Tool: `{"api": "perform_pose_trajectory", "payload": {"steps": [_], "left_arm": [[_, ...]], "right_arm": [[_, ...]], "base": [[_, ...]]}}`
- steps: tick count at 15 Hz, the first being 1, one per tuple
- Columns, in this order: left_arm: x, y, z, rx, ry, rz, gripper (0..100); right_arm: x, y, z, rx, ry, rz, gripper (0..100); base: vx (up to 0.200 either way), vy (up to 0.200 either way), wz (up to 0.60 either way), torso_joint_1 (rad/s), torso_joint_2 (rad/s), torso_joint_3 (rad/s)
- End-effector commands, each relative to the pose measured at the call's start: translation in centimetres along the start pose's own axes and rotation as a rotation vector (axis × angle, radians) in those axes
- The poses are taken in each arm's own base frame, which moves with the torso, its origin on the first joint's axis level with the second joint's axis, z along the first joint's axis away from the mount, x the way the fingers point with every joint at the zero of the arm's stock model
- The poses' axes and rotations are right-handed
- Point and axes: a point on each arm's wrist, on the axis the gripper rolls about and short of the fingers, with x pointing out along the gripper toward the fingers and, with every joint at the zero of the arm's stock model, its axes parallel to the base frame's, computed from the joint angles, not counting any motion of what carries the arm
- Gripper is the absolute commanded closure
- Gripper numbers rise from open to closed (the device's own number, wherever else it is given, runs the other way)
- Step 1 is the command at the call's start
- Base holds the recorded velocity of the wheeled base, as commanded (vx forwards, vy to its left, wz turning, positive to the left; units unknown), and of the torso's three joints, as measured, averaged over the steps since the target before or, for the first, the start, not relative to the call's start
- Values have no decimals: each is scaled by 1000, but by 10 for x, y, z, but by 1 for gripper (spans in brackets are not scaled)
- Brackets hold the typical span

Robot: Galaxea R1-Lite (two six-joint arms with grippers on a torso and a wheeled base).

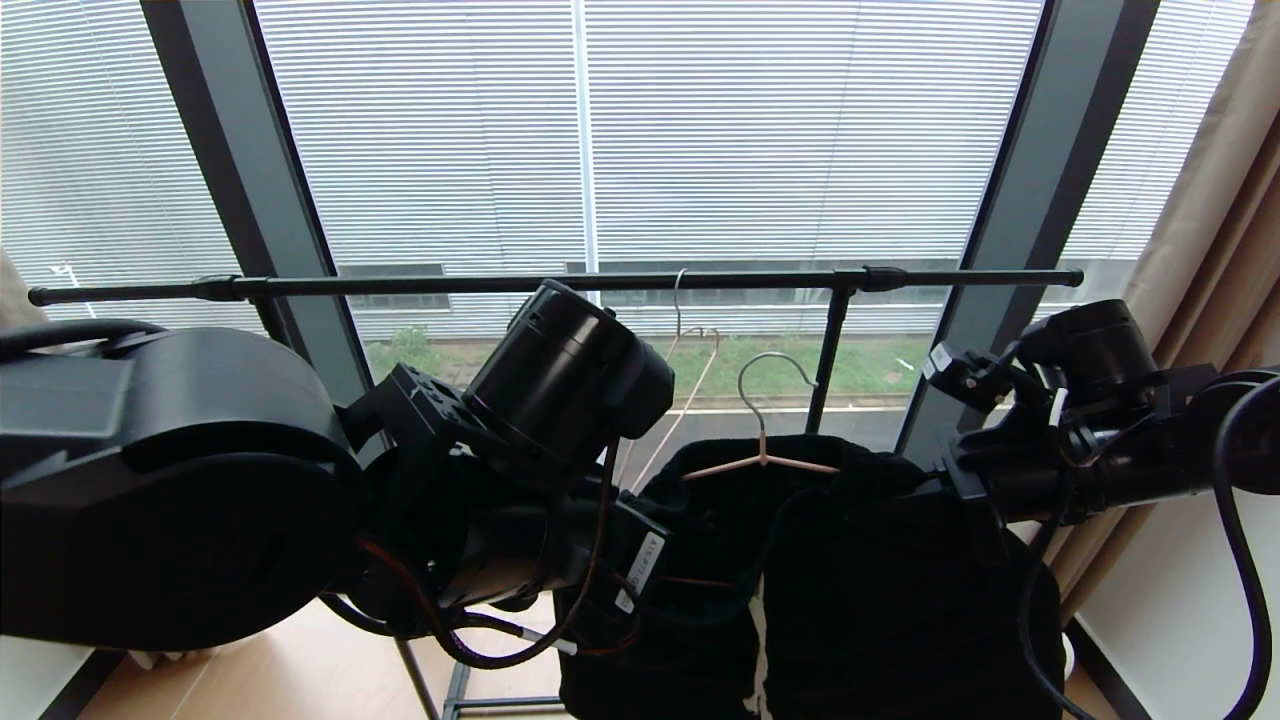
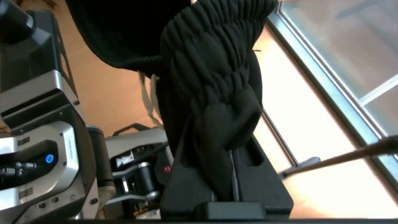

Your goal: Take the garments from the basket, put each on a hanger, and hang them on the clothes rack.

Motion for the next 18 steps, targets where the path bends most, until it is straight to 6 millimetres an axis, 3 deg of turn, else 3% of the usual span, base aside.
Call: {"api": "perform_pose_trajectory", "payload": {"steps": [1,16,17,18], "left_arm": [[4,-6,-1,10,10,-8,100],[16,-11,9,-1,-36,-88,100],[16,-11,9,0,-34,-87,0],[17,-12,9,0,-33,-87,0]], "right_arm": [[-1,2,0,1,-16,10,100],[5,4,-13,-43,-132,157,100],[5,4,-13,-46,-134,158,100],[6,4,-14,-52,-138,156,100]], "base": [[0,0,0,0,0,0],[0,0,0,0,0,0],[0,0,0,0,0,0],[0,0,0,0,0,0]]}}
